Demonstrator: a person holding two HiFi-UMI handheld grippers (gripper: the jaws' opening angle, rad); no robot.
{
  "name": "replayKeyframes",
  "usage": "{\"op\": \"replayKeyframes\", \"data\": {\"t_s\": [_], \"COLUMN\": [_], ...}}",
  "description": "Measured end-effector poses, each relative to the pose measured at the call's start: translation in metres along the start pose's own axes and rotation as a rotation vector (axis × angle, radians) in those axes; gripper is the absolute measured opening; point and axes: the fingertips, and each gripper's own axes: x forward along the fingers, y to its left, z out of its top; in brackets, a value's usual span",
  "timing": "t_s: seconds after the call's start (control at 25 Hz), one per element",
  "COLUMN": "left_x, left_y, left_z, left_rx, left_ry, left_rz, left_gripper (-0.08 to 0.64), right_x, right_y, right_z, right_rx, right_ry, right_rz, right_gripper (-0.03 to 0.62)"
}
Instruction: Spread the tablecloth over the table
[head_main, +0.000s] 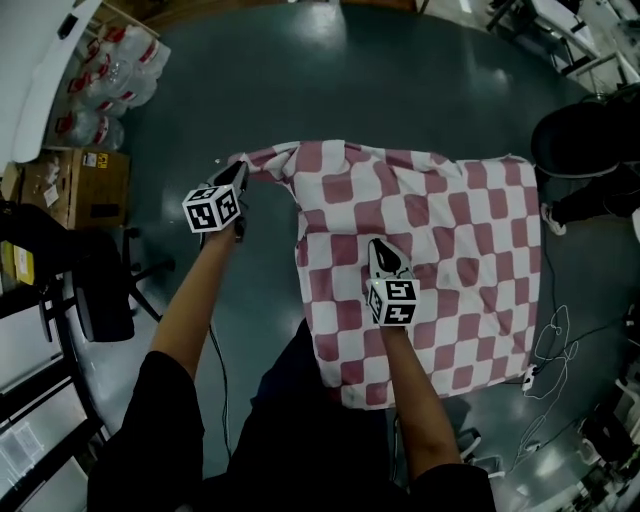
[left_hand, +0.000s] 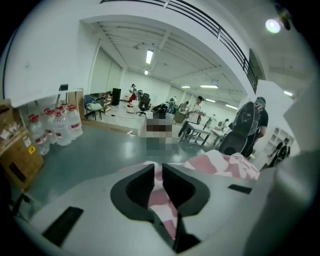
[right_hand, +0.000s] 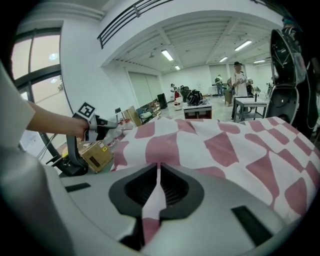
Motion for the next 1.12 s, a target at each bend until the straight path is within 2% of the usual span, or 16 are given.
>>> {"op": "replayKeyframes", "data": {"t_s": [0.12, 0.2, 0.24, 0.28, 0.36, 0.44, 0.48, 0.56, 0.64, 0.76, 0.84, 0.88, 0.92, 0.96, 1.04, 1.12], "left_x": [-0.011, -0.017, -0.020, -0.021, -0.015, -0.004, 0.002, 0.015, 0.025, 0.027, 0.024, 0.021, 0.018, 0.015, 0.014, 0.020], "left_y": [-0.062, -0.110, -0.133, -0.156, -0.198, -0.232, -0.245, -0.259, -0.259, -0.258, -0.257, -0.255, -0.254, -0.254, -0.256, -0.261], "left_z": [-0.025, -0.039, -0.046, -0.051, -0.063, -0.077, -0.086, -0.109, -0.130, -0.139, -0.143, -0.147, -0.150, -0.151, -0.147, -0.144], "left_rx": [-0.110, -0.128, -0.112, -0.077, 0.045, 0.169, 0.206, 0.239, 0.254, 0.318, 0.341, 0.342, 0.335, 0.324, 0.311, 0.341], "left_ry": [-0.037, -0.041, -0.040, -0.037, -0.018, 0.013, 0.039, 0.115, 0.187, 0.207, 0.220, 0.232, 0.243, 0.247, 0.233, 0.215], "left_rz": [-0.109, -0.196, -0.236, -0.270, -0.325, -0.370, -0.391, -0.425, -0.432, -0.427, -0.417, -0.413, -0.413, -0.418, -0.438, -0.456], "left_gripper": [0.079, 0.090, 0.108, 0.110, 0.110, 0.110, 0.110, 0.110, 0.110, 0.103, 0.103, 0.104, 0.104, 0.104, 0.104, 0.104], "right_x": [0.004, 0.006, 0.009, 0.013, 0.025, 0.041, 0.050, 0.068, 0.078, 0.084, 0.086, 0.085, 0.080, 0.074, 0.057, 0.046], "right_y": [-0.007, -0.014, -0.018, -0.022, -0.035, -0.044, -0.047, -0.052, -0.064, -0.080, -0.077, -0.071, -0.066, -0.066, -0.087, -0.128], "right_z": [0.013, 0.027, 0.034, 0.040, 0.048, 0.046, 0.040, 0.022, 0.015, 0.024, 0.028, 0.029, 0.031, 0.037, 0.055, 0.067], "right_rx": [-0.010, -0.014, -0.018, -0.025, -0.046, -0.064, -0.069, -0.077, -0.077, -0.087, -0.112, -0.116, -0.113, -0.112, -0.119, -0.107], "right_ry": [-0.029, -0.058, -0.068, -0.071, -0.056, -0.003, 0.040, 0.134, 0.166, 0.164, 0.166, 0.154, 0.129, 0.094, 0.017, -0.011], "right_rz": [-0.009, -0.019, -0.024, -0.029, -0.038, -0.026, -0.009, 0.018, 0.010, -0.006, 0.025, 0.064, 0.103, 0.123, 0.082, -0.009], "right_gripper": [0.028, 0.073, 0.089, 0.091, 0.091, 0.091, 0.091, 0.108, 0.104, 0.042, 0.029, 0.035, 0.098, 0.123, 0.121, 0.120]}}
